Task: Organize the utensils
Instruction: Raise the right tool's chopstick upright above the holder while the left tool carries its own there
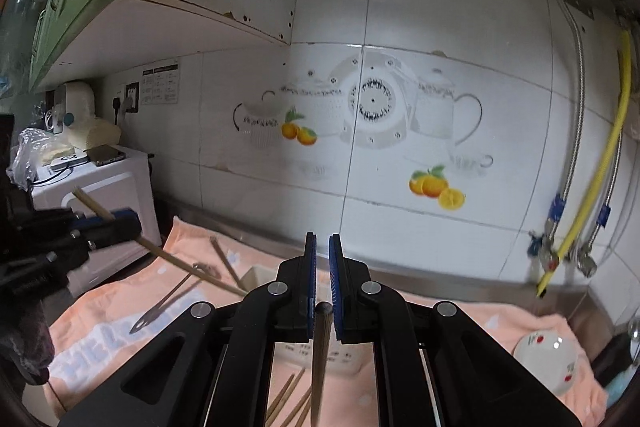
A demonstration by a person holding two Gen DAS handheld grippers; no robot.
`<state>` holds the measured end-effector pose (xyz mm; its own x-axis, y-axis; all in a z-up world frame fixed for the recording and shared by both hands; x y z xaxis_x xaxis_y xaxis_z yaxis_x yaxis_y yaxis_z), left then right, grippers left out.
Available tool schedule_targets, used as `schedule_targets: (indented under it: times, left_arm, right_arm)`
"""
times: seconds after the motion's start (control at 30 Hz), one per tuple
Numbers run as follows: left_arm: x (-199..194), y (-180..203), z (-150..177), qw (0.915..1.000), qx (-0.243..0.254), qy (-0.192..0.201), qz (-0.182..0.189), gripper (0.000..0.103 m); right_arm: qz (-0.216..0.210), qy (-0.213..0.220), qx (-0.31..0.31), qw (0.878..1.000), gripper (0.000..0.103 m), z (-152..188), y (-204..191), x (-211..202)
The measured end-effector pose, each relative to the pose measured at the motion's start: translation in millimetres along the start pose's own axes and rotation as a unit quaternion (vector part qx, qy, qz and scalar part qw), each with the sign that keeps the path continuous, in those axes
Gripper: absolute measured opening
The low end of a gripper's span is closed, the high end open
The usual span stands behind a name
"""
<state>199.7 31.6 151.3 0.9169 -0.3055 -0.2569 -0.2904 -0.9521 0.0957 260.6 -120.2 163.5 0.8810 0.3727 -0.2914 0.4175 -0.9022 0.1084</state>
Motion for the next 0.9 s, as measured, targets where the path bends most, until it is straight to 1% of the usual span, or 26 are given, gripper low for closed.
schedule_targets:
  times: [0.13,0.27,0.57,0.9]
  left_arm:
    - [10.4,-8.4,-8.4,0.9998,0.005,0.01,-0.019,0.006]
    - [26.9,-18.4,-3.4,0.9995,0.002,-0.005,-0.03,0.006]
    - [56.4,-33.6,11.3,0.9986,-0.004,-0.038,-0.036,0.006]
    - [68.3,-43.1,24.7,0.9976,-0.017,-0.058,-0.032,0.006]
  right_arm:
    - [0.003,0.011,-0.005,1.0,0.006,-16.0,1.2,9.5]
    - [0.011,0.027,-0.022,0.999,0.006,-35.3,0.3,15.4]
    - [0.041,0.064,-0.051,0.996,0.006,-68.4,0.9,29.2]
    - [0.07,0.106,-0.057,0.99,0.006,-84.9,3.1,50.3]
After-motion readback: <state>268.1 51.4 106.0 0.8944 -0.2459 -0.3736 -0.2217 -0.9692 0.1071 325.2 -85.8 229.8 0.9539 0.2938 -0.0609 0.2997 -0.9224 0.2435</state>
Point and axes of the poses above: each gripper's, at about its wrist camera, not at the fingertips, and x roughly the way its jaws point, y to its right, z to its underside, the point moved 7 cm from there along x, roughly the way its jaws point, and after that the axes turned 6 degrees about z, right-handed, at the moved point
